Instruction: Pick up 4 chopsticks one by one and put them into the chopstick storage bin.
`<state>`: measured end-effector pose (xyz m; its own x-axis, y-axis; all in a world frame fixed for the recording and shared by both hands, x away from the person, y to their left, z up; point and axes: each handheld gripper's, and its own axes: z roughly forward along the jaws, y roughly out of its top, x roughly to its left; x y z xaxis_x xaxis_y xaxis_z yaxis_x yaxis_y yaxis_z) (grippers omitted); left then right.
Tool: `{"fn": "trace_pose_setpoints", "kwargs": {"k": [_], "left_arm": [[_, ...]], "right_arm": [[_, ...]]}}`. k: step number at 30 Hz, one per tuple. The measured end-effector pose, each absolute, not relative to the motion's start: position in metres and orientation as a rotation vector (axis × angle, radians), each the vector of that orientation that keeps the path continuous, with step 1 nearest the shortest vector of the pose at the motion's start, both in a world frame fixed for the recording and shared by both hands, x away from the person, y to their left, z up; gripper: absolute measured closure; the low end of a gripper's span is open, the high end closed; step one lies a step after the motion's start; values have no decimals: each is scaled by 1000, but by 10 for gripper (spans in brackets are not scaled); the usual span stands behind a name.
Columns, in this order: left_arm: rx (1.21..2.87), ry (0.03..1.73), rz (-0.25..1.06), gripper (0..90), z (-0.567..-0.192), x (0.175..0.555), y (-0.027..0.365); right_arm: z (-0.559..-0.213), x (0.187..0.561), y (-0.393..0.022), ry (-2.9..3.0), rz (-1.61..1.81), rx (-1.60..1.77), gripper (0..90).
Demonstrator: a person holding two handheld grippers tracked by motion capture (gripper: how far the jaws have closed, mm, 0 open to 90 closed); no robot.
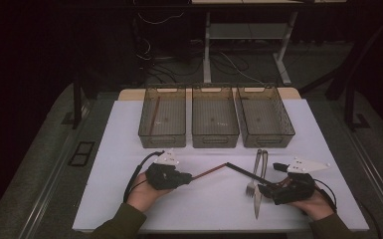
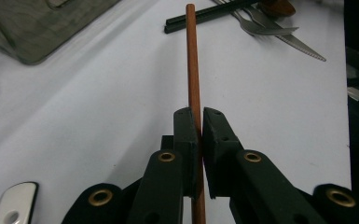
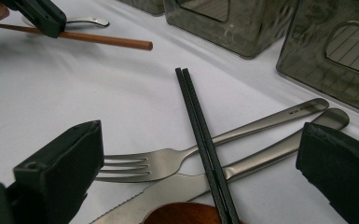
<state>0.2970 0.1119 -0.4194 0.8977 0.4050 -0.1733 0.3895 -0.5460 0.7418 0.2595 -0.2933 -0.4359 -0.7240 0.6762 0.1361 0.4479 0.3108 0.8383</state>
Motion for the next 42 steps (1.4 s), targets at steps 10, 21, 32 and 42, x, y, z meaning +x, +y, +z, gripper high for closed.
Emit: {"fn": "trace_pose_setpoints", "kwargs": {"k": [10, 21, 32, 42], "left_arm": [[2164, 598, 57, 838, -411, 302, 128], [2106, 651, 109, 838, -400, 309, 153], [2058, 701, 163, 838, -390, 318, 172], [2029, 754, 213, 838, -381, 336, 187]], "right_arm": [[-436, 259, -294, 2334, 1373, 1029, 5], [-436, 259, -294, 2336, 1369, 1026, 5], [-436, 260, -293, 2338, 1366, 1027, 5], [-436, 260, -294, 2331, 1367, 1038, 5]]}}
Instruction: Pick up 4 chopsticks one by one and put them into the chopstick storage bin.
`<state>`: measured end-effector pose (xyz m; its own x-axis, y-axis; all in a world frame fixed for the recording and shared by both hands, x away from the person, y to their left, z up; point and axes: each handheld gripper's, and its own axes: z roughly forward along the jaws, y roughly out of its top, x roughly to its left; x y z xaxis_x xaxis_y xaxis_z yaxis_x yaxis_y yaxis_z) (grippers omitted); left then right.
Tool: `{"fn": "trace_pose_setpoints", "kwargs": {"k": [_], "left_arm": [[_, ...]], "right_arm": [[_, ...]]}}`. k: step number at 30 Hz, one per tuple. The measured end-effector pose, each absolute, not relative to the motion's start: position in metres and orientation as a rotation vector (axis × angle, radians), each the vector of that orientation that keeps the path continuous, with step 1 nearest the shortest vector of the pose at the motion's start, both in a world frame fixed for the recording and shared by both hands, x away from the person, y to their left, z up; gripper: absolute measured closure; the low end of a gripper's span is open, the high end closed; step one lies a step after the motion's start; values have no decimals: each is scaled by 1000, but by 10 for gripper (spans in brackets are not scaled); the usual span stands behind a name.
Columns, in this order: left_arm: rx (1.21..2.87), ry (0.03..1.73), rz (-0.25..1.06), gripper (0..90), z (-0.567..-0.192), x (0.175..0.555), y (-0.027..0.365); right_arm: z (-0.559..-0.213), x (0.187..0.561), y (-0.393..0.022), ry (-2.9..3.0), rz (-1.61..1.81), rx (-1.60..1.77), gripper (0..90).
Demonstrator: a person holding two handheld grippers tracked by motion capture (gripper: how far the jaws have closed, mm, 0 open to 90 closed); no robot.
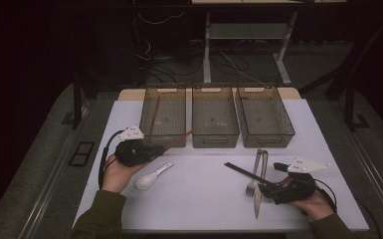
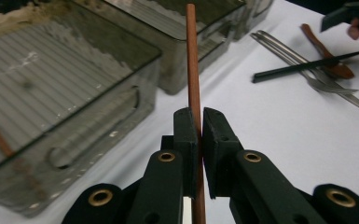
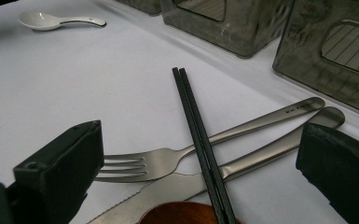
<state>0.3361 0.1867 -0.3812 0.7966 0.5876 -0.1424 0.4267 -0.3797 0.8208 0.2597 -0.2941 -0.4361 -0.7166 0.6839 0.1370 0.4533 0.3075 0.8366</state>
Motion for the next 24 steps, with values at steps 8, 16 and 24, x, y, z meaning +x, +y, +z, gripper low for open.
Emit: {"fn": "trace_pose_setpoints", "kwargs": {"k": [8, 16, 24], "left_arm": [[2034, 794, 243, 838, -376, 355, 188], [2021, 859, 267, 837, -366, 375, 186], [1991, 914, 287, 839, -349, 396, 184]], "right_arm": [[-436, 260, -294, 2331, 1363, 1040, 5], [-437, 261, -295, 2328, 1366, 1043, 5], [-436, 261, -295, 2326, 1368, 1044, 5]]}}
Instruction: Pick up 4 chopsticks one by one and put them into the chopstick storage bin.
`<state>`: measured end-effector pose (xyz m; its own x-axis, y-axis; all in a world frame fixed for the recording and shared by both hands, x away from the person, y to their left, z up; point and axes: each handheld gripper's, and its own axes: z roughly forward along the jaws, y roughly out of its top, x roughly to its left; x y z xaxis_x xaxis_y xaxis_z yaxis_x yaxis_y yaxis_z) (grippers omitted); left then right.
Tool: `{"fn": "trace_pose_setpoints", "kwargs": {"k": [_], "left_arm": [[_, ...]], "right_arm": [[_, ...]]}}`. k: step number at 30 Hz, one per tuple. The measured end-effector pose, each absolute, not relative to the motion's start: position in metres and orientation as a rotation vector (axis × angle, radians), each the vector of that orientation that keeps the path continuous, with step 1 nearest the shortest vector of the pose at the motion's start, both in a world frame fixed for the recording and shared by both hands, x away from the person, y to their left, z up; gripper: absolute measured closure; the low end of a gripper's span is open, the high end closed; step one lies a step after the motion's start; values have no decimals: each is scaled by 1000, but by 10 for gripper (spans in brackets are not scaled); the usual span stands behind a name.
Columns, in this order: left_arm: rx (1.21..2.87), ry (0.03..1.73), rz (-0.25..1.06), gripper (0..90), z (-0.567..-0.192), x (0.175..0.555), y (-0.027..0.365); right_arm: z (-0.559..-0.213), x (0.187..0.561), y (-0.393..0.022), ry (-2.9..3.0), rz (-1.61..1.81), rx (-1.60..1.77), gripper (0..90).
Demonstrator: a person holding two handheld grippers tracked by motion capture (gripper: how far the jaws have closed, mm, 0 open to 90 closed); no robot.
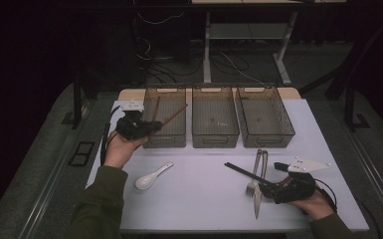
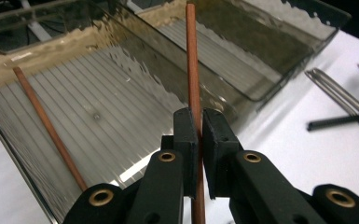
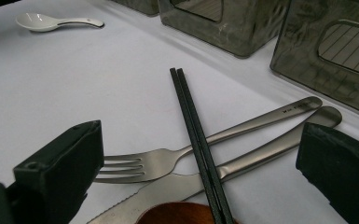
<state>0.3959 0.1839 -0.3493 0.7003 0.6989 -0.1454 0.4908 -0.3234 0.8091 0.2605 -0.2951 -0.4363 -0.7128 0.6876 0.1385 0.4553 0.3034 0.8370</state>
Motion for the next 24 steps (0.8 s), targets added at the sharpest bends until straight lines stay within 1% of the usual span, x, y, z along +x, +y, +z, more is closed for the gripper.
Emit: {"fn": "trace_pose_setpoints", "kwargs": {"k": [12, 18, 24], "left_arm": [[1987, 984, 370, 840, -335, 438, 167], [1973, 1038, 426, 839, -337, 459, 157], [1945, 1109, 441, 839, -346, 477, 158]], "right_arm": [[-436, 261, -296, 2323, 1369, 1049, 5], [-436, 261, -296, 2323, 1373, 1051, 5], [-436, 260, -296, 2326, 1374, 1044, 6]]}}
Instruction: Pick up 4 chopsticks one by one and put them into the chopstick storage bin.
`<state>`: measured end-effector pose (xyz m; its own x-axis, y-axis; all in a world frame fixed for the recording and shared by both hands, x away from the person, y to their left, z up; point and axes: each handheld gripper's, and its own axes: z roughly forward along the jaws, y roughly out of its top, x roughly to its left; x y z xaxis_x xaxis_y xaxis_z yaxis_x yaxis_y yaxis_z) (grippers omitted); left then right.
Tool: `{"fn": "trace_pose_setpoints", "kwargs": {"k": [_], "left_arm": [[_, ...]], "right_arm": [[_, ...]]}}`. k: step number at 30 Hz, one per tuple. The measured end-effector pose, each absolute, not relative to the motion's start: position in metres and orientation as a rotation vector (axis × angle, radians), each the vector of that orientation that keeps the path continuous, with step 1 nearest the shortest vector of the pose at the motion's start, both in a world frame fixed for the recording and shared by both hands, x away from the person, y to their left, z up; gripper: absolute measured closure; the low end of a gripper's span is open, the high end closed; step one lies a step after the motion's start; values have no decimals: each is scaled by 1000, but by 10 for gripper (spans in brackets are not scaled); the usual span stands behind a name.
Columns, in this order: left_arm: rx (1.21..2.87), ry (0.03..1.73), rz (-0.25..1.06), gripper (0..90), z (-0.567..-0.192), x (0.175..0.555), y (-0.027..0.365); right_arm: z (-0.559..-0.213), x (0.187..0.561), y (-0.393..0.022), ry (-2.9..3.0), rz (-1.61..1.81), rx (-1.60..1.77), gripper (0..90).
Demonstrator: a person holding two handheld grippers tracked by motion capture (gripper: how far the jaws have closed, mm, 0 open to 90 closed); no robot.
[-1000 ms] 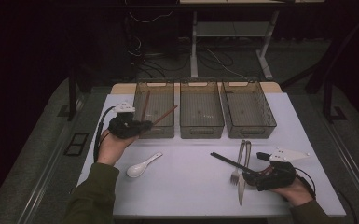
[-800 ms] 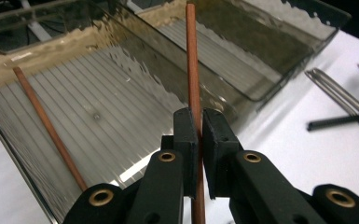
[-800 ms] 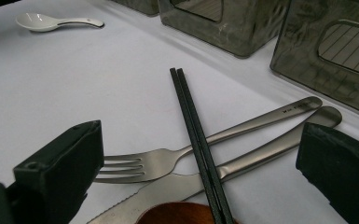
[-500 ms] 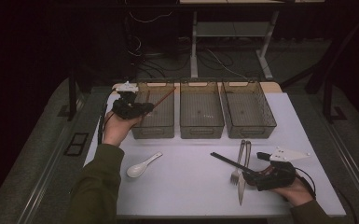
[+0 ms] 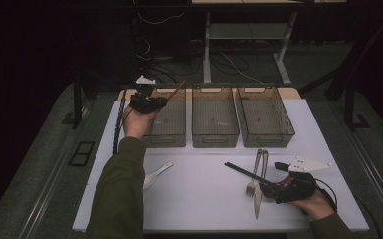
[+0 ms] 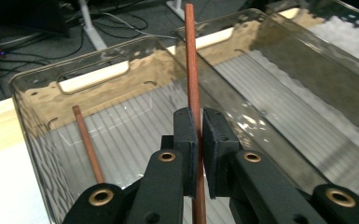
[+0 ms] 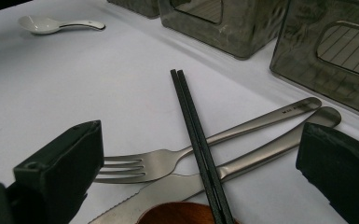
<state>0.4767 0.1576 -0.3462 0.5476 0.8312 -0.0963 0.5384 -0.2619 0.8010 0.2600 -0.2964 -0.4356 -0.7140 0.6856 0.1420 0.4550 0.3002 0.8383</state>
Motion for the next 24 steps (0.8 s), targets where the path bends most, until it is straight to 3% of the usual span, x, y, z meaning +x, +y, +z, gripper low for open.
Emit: {"fn": "trace_pose_setpoints", "kwargs": {"k": [20, 24], "left_arm": [[1939, 1265, 395, 836, -380, 500, 158], [1950, 1280, 407, 776, -382, 501, 157]], "right_arm": [[-435, 260, -297, 2323, 1380, 1035, 5], [-435, 260, -298, 2323, 1381, 1036, 6]]}}
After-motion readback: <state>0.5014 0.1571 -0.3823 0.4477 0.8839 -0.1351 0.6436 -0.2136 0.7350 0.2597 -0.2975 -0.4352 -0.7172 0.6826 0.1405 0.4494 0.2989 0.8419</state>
